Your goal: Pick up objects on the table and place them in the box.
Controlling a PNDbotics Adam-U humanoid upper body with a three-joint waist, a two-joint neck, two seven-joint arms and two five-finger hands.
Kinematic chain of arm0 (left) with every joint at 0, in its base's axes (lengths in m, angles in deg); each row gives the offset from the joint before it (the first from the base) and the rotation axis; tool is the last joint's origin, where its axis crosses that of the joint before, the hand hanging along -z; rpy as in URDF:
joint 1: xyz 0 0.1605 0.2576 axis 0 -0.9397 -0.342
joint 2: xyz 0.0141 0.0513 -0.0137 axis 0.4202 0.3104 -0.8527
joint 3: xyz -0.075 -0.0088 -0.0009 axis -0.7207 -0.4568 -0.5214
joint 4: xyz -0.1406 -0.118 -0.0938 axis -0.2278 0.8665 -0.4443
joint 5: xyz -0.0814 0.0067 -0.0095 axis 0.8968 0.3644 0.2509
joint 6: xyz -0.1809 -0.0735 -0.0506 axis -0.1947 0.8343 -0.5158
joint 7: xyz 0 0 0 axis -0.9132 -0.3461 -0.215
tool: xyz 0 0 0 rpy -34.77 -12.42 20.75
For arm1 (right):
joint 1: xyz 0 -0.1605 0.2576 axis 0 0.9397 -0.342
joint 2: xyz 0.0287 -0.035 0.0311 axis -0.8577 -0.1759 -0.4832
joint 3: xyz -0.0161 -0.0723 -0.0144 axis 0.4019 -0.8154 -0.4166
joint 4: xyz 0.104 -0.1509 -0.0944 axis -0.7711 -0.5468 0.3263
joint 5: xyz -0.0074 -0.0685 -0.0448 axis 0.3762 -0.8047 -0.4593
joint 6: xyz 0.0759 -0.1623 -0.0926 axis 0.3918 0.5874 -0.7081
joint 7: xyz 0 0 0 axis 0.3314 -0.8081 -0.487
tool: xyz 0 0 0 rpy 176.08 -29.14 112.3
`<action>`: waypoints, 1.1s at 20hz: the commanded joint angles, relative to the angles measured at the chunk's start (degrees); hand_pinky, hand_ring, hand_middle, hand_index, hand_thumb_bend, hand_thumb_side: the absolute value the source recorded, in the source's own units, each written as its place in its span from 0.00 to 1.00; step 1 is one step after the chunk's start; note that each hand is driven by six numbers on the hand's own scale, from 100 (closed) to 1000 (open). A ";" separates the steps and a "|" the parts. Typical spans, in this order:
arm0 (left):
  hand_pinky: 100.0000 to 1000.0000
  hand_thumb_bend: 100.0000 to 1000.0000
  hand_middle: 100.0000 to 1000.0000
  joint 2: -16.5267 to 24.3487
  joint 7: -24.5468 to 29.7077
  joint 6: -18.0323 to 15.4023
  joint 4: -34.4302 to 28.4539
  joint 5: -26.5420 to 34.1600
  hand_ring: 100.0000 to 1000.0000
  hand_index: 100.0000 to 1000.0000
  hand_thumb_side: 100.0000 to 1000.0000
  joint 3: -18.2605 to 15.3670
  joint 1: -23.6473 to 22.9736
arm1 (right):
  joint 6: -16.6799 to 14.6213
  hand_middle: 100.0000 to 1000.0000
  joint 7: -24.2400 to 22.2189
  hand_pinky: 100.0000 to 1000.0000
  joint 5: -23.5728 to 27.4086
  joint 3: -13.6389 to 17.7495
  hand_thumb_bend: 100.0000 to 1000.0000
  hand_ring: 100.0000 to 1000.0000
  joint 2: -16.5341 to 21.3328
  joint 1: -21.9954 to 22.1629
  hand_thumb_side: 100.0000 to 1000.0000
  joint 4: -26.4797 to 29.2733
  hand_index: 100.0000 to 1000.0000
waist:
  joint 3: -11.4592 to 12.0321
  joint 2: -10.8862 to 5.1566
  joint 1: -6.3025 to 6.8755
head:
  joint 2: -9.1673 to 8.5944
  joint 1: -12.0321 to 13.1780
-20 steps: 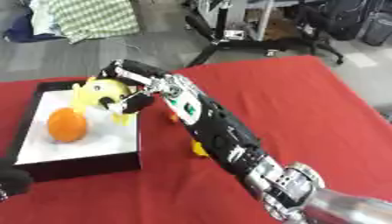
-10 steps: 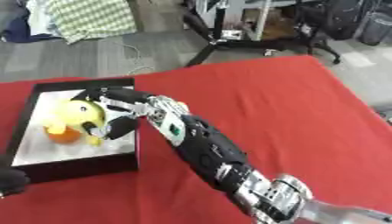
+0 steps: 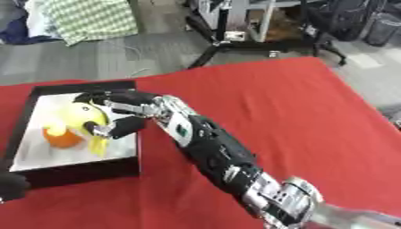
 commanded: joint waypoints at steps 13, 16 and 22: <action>0.66 0.00 0.54 0.27 -0.13 -0.16 -1.02 -0.05 0.61 0.79 1.00 -0.27 0.70 | 5.96 1.00 -4.45 1.00 5.59 0.28 0.00 0.93 1.64 -0.94 1.00 1.62 1.00 | 0.00 -0.78 0.83 | -0.88 -0.42; 0.66 0.00 0.54 0.29 -0.14 -0.15 -1.03 -0.05 0.61 0.79 1.00 -0.28 0.71 | 0.96 1.00 -6.84 1.00 4.20 -0.64 0.00 0.96 1.94 -1.00 0.54 2.84 1.00 | 0.01 -0.78 0.82 | -0.91 -0.51; 0.66 0.00 0.54 0.28 -0.18 -0.16 -1.03 -0.06 0.61 0.79 1.00 -0.33 0.71 | -3.10 1.00 -7.86 1.00 1.43 0.47 0.00 0.96 2.12 -0.81 0.11 2.81 1.00 | 0.01 -0.78 0.81 | -1.02 -0.57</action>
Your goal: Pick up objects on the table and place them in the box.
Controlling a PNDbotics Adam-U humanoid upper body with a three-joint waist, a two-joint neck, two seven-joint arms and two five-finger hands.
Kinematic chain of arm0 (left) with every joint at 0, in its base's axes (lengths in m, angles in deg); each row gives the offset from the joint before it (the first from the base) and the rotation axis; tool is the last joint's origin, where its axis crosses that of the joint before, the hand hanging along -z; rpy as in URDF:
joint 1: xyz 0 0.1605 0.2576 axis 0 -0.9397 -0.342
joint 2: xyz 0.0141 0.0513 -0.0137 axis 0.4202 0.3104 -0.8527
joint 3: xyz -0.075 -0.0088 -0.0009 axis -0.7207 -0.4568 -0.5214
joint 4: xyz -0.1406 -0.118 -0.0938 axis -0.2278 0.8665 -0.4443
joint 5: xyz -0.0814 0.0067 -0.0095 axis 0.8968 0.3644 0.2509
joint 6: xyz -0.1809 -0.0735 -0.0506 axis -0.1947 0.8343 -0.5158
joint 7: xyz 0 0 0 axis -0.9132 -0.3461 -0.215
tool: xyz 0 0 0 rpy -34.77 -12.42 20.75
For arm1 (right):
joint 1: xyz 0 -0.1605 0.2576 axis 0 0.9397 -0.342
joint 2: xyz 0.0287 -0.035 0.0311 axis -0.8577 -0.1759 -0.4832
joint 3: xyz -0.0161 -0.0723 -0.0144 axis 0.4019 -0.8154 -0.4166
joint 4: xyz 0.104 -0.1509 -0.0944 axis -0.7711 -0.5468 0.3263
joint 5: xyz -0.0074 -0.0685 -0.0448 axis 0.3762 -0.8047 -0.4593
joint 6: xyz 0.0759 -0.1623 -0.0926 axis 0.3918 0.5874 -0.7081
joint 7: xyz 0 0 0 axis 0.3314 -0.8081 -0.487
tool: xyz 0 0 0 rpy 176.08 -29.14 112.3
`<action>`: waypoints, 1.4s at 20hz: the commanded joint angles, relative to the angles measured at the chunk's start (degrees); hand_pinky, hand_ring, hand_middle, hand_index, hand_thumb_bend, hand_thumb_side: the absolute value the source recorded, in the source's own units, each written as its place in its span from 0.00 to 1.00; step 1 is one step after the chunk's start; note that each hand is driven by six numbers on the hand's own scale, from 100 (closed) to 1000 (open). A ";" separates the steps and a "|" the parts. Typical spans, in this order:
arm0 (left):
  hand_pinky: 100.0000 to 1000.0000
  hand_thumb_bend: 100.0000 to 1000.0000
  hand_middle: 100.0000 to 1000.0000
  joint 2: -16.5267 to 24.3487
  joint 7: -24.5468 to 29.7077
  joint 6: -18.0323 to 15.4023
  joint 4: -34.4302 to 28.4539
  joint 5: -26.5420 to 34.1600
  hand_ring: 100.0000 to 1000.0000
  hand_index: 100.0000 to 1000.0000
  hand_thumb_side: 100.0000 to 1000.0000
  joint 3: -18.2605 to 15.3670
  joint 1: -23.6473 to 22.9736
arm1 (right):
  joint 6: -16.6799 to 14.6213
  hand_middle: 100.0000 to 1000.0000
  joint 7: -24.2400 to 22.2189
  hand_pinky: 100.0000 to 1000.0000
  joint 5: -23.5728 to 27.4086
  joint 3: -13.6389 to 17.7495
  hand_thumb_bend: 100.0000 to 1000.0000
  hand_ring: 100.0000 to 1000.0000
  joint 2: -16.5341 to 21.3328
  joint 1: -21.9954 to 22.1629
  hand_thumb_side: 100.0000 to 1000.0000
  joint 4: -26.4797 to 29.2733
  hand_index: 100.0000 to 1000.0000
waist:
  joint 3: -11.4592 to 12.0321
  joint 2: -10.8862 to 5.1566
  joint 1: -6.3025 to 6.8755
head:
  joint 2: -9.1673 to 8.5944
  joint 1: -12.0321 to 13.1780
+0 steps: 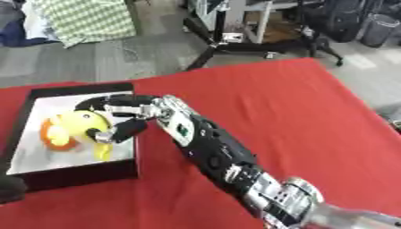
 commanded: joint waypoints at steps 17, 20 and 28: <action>0.66 0.00 0.54 0.88 -0.53 -0.13 -0.60 -0.26 0.61 0.79 1.00 -0.76 -0.62 | -1.80 1.00 0.76 1.00 8.50 1.23 0.00 0.97 14.25 -2.69 0.11 6.74 1.00 | -1.64 -2.29 0.34 | 0.37 1.50; 0.66 0.00 0.54 0.97 -0.57 -0.17 -0.56 -0.34 0.61 0.79 1.00 -0.79 -0.73 | -1.41 1.00 -0.50 1.00 10.49 1.35 0.00 0.97 16.09 -2.44 0.11 7.68 1.00 | -1.79 -2.39 0.28 | 0.48 1.63; 0.66 0.00 0.54 1.97 -1.63 -0.14 -0.37 -0.65 0.61 0.79 1.00 -1.88 -1.86 | 2.07 1.00 -4.48 1.00 8.65 2.03 0.00 0.98 21.23 2.31 0.16 3.53 1.00 | -4.39 -3.32 0.26 | 1.29 4.55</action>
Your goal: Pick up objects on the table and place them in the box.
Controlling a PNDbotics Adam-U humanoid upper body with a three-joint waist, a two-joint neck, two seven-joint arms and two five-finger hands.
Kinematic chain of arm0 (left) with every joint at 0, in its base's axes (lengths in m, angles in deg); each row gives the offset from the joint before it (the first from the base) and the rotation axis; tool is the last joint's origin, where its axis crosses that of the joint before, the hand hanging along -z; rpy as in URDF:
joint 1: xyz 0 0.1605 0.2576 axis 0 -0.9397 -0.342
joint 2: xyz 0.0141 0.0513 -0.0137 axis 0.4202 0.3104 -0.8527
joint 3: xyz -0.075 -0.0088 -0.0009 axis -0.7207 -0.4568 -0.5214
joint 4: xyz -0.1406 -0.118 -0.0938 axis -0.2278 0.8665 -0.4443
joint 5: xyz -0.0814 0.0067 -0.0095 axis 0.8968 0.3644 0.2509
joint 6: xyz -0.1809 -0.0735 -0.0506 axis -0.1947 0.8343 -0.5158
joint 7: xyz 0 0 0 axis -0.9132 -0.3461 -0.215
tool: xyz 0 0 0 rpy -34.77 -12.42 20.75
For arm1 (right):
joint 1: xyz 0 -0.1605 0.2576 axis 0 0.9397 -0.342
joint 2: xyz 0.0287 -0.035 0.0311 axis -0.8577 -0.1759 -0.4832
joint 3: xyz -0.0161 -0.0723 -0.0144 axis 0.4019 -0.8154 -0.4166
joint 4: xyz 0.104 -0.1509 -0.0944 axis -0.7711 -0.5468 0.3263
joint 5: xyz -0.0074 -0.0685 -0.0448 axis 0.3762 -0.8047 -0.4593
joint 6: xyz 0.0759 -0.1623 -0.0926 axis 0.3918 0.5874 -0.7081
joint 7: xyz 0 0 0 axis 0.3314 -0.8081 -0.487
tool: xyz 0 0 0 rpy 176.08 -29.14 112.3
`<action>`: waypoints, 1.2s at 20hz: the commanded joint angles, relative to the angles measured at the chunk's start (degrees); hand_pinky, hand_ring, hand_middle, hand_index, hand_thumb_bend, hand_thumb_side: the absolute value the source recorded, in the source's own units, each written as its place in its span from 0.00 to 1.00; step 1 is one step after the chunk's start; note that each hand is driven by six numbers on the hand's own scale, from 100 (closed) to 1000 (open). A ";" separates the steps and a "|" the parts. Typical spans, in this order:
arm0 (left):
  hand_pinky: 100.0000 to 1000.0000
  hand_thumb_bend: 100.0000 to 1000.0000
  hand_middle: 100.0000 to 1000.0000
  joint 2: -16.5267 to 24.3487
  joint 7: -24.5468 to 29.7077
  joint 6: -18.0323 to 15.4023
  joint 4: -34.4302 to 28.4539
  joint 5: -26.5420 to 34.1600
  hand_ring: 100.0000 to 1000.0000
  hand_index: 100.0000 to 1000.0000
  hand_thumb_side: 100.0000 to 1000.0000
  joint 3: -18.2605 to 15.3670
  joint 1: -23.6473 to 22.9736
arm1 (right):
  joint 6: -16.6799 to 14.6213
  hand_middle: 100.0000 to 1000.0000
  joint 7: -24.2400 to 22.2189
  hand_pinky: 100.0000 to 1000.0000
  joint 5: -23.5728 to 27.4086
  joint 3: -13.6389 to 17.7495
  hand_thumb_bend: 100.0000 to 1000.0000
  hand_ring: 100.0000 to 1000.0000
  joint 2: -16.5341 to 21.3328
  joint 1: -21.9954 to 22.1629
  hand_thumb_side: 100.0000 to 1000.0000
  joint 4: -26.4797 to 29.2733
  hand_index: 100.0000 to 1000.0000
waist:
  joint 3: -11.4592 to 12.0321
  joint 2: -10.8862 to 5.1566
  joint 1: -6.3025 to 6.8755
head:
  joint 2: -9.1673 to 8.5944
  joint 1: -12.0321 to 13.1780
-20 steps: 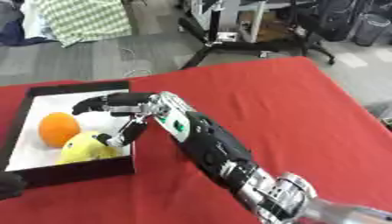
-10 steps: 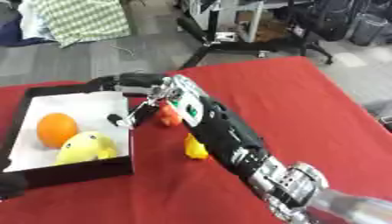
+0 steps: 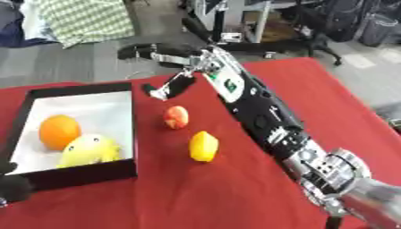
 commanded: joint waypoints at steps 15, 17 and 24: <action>0.66 0.00 0.54 0.28 -0.26 -0.02 -1.00 -0.08 0.62 0.79 1.00 -0.37 0.94 | 1.56 0.99 1.66 1.00 -14.09 3.14 0.00 0.95 0.68 2.04 0.15 -9.45 1.00 | 1.18 -0.62 0.91 | -0.32 -0.38; 0.66 0.00 0.54 0.18 -0.18 -0.01 -1.05 -0.05 0.62 0.79 1.00 -0.29 1.12 | 1.68 0.98 3.36 1.00 -15.52 3.84 0.00 0.95 -0.55 1.53 0.14 -9.96 1.00 | 1.39 -0.37 0.98 | -0.48 -0.71; 0.66 0.00 0.54 -0.05 0.04 0.02 -1.18 0.03 0.62 0.79 1.00 -0.08 1.52 | 1.20 0.98 8.00 1.00 -19.50 3.30 0.00 0.94 -3.12 0.82 0.15 -12.72 1.00 | 1.96 0.15 1.05 | -0.80 -1.58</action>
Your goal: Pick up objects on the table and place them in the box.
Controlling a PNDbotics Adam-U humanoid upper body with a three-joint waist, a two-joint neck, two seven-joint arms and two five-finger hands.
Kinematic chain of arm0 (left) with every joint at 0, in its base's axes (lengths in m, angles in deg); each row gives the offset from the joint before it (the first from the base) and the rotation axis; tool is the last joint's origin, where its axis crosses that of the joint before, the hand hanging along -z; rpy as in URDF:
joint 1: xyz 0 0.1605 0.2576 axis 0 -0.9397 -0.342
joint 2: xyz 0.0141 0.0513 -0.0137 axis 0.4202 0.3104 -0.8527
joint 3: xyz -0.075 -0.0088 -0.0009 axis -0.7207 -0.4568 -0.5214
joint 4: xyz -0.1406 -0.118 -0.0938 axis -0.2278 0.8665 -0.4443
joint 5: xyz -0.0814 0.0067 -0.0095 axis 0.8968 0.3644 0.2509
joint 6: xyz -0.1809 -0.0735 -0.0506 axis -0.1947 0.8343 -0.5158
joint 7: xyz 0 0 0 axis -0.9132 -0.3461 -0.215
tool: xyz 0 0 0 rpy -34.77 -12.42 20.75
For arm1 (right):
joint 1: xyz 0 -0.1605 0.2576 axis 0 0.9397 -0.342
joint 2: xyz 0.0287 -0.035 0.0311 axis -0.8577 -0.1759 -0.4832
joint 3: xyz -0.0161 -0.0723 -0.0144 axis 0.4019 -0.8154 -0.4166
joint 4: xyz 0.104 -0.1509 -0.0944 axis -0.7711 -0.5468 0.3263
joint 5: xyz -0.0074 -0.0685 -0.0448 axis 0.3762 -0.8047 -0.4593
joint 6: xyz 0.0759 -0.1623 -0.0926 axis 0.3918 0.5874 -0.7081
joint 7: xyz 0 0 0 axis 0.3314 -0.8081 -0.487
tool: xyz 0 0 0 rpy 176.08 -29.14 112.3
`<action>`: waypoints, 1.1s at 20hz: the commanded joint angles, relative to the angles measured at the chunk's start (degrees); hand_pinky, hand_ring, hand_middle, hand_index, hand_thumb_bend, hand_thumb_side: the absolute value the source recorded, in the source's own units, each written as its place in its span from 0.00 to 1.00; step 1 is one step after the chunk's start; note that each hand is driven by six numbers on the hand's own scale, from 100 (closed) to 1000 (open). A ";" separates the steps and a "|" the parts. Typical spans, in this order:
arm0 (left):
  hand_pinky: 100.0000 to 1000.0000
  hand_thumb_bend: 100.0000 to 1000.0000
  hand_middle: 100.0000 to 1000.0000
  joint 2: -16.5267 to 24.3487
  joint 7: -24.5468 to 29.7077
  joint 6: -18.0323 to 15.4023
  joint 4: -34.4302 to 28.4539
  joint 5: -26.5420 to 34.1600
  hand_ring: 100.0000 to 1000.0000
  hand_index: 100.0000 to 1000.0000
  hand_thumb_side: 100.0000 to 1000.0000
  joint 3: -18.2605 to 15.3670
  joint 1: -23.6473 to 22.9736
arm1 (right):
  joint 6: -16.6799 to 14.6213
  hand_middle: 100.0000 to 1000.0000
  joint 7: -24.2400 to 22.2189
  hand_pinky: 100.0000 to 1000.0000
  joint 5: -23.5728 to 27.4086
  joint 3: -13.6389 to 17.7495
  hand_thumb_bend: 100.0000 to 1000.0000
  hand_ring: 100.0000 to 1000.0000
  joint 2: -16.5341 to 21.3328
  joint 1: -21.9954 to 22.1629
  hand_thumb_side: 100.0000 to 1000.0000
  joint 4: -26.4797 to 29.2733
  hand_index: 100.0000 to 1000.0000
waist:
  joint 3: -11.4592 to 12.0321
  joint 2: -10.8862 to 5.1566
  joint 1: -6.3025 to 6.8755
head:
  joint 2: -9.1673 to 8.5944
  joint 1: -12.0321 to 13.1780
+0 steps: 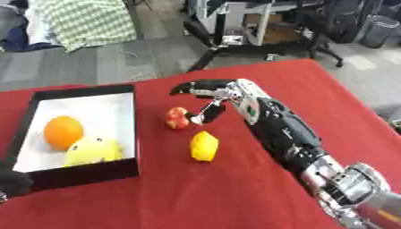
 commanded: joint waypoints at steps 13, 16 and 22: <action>0.66 0.00 0.54 -0.05 0.20 -0.06 -1.18 0.10 0.62 0.79 1.00 0.13 1.05 | -1.51 0.91 3.91 1.00 -8.14 -0.25 0.00 0.92 -0.95 -1.04 0.16 -2.42 0.51 | 0.30 0.32 0.87 | -1.13 -0.81; 0.66 0.00 0.54 -0.06 0.17 -0.06 -1.18 0.11 0.62 0.79 1.00 0.12 1.04 | -1.59 0.84 5.62 1.00 -8.88 -0.09 0.00 0.88 -0.87 -0.99 0.16 -1.95 0.31 | 0.29 0.30 0.85 | -1.17 -0.84; 0.66 0.00 0.54 -0.02 0.11 -0.06 -1.12 0.12 0.62 0.79 1.00 0.07 0.95 | -2.00 0.76 10.21 1.00 -7.65 0.13 0.00 0.83 -0.02 -1.05 0.13 -0.35 0.21 | 0.24 0.13 0.73 | -1.09 -0.76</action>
